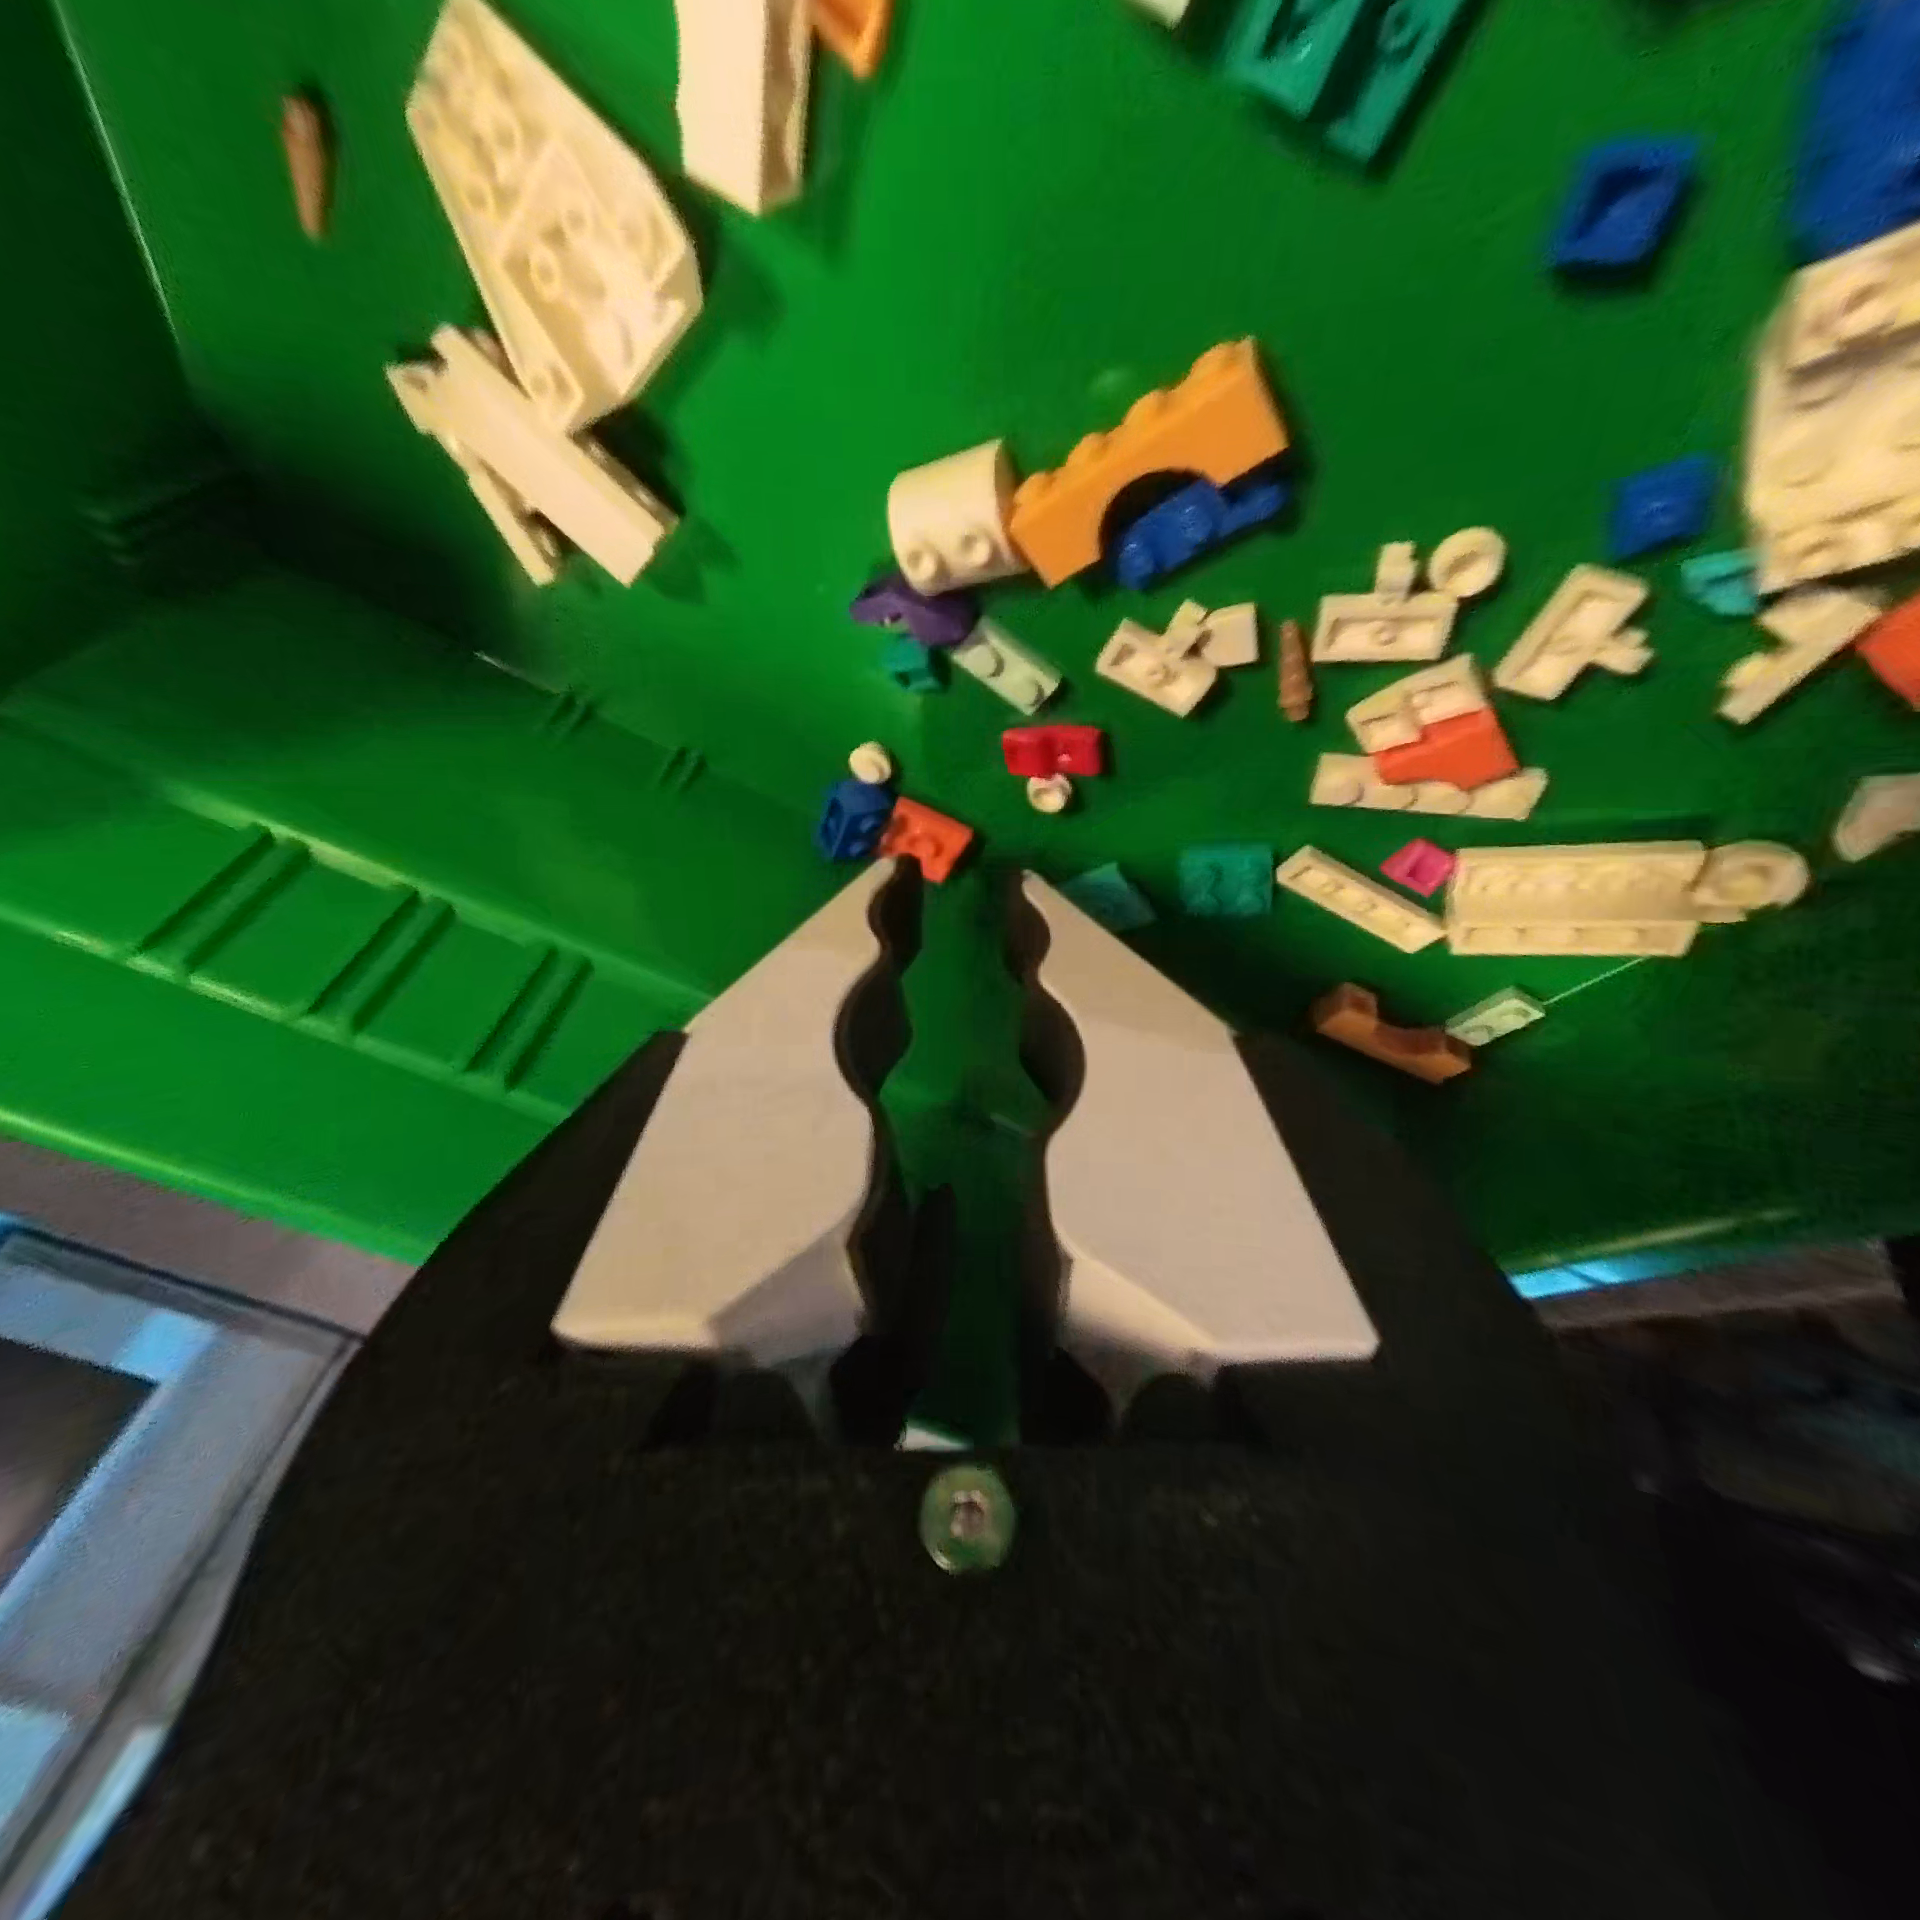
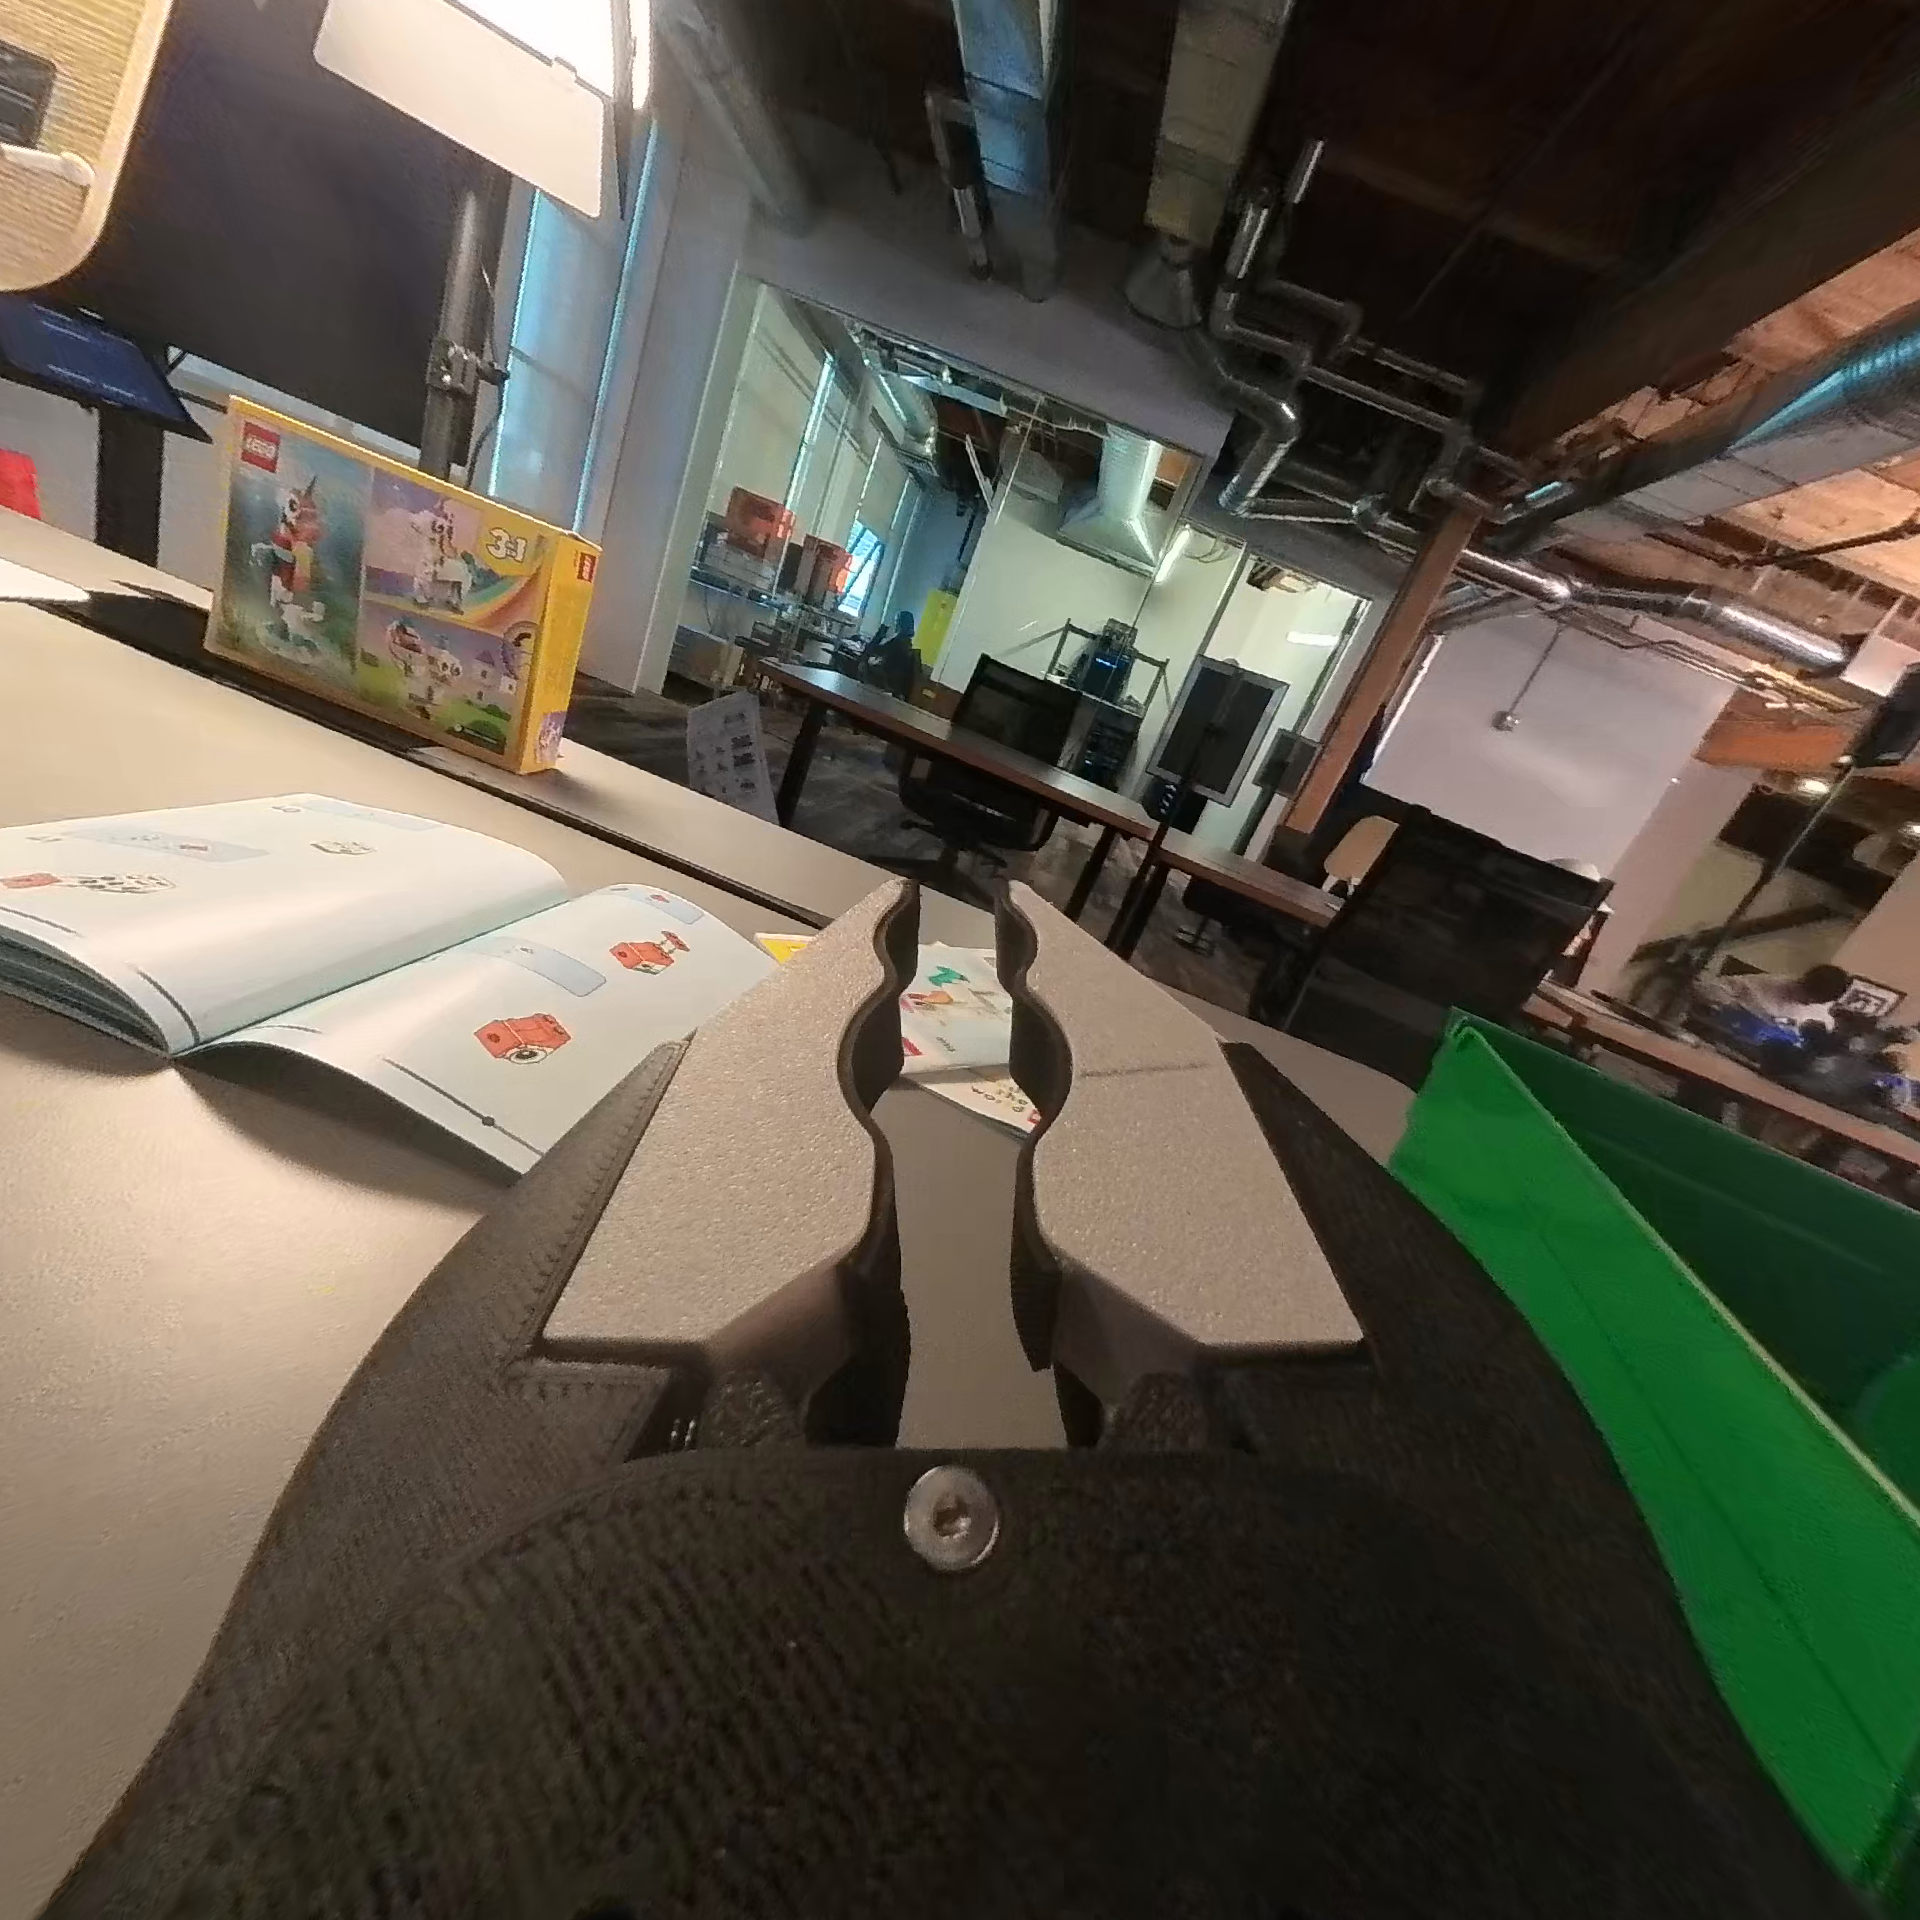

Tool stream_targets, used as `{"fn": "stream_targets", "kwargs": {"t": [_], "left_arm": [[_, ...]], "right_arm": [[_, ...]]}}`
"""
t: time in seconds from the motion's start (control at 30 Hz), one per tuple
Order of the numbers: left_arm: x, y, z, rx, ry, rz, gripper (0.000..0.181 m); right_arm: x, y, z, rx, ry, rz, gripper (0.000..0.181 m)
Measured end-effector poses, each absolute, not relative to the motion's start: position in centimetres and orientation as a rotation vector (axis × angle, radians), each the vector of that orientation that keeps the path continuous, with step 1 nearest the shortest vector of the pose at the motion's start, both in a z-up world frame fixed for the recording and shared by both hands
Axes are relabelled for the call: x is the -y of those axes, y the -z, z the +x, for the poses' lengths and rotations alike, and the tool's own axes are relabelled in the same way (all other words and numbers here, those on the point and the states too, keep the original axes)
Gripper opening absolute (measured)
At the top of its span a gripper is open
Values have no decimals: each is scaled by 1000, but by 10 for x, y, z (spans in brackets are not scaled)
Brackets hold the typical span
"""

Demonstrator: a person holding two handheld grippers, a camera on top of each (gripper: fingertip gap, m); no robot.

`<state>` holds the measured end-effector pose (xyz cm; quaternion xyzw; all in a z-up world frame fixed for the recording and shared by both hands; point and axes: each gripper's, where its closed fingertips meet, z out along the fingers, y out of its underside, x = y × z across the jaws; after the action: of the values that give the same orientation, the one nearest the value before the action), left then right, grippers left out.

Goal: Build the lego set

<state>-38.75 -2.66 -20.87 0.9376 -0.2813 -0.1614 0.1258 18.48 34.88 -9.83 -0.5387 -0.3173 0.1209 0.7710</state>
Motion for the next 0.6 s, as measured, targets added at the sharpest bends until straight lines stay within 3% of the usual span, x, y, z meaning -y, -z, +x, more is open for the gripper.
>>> {"fn": "stream_targets", "kwargs": {"t": [0.37, 0.6], "left_arm": [[30, 218, -393, 774, 508, 2646, 9], [16, 214, -358, 832, 249, 2885, 12]], "right_arm": [[-347, 97, 184, 681, -323, -1169, 12], [-346, 96, 183, 681, -349, -1170, 12]]}}
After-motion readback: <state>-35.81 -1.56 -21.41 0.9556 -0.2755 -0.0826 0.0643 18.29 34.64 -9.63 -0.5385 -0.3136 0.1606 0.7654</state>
